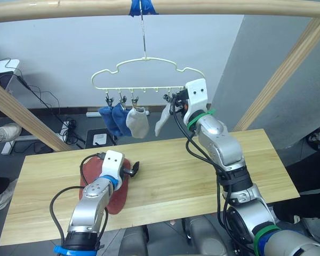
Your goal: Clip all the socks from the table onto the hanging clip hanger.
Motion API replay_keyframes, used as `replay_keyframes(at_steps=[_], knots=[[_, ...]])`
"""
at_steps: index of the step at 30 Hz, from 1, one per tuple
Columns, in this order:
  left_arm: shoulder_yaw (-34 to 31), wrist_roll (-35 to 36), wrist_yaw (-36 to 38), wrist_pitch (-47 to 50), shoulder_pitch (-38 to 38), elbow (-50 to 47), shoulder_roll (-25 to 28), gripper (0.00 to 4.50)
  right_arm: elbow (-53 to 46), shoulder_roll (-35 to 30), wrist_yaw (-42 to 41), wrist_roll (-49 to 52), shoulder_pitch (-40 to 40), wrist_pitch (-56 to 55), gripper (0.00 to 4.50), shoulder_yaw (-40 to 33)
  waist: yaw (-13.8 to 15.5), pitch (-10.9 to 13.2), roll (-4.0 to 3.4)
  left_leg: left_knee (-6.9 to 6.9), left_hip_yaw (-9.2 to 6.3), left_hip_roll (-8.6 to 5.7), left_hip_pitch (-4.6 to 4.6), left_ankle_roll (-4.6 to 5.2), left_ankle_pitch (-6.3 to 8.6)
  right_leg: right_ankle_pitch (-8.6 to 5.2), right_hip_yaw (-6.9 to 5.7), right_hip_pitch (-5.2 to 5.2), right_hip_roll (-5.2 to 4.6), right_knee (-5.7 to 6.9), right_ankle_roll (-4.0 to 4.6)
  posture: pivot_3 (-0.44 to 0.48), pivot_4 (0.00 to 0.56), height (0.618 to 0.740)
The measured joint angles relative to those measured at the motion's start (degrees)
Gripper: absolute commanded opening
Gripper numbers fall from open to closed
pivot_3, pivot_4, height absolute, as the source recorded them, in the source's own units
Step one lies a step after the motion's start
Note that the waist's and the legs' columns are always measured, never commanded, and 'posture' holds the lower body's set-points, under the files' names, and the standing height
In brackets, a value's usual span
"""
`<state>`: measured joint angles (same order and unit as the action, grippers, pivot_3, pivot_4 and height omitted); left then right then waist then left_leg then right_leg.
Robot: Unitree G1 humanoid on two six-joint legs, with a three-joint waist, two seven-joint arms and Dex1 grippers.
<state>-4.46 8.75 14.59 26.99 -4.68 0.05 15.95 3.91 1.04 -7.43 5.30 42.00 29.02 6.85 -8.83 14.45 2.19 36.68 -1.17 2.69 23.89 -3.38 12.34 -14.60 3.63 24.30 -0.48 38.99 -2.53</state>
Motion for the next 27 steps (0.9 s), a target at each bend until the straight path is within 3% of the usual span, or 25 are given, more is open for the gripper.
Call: replay_keyframes(at_steps=[9,14,17,27], knots=[[-1.6,0.6,-3.9,4.4,5.8,-4.5,-4.5,4.50,-1.3,-0.1,-0.1,0.0,-0.3,1.1,0.13,0.0,-0.1,0.0,0.00,-0.01,0.00,0.00,0.00,0.00,0.01,-0.01,0.00,0.00,-0.01,-0.01,-0.02,-0.180,0.235,0.740],[-2.6,0.7,-5.5,7.9,3.6,-3.8,-4.7,4.50,-1.3,-0.1,-0.3,0.0,-0.3,1.6,0.13,0.0,-0.1,0.0,0.00,0.04,-0.04,0.00,-0.03,0.01,0.00,-0.06,0.00,-0.03,0.04,0.00,-0.17,-0.182,0.237,0.740],[-2.6,0.5,-5.5,9.0,3.1,-3.8,-4.2,3.97,-1.3,-0.1,-0.4,0.0,-0.3,1.6,0.13,0.0,-0.1,0.0,0.00,0.04,-0.02,0.00,-0.04,0.01,0.00,-0.05,0.02,-0.03,0.04,-0.01,-0.17,-0.184,0.237,0.740],[-2.1,-1.3,-5.5,10.0,3.3,-3.8,-3.0,1.42,-1.5,0.0,-0.4,0.0,-0.3,1.9,0.13,0.0,-0.1,0.0,0.00,0.03,-0.02,0.00,-0.04,0.00,0.00,-0.05,0.03,-0.03,0.02,-0.03,-0.15,-0.185,0.237,0.740]])
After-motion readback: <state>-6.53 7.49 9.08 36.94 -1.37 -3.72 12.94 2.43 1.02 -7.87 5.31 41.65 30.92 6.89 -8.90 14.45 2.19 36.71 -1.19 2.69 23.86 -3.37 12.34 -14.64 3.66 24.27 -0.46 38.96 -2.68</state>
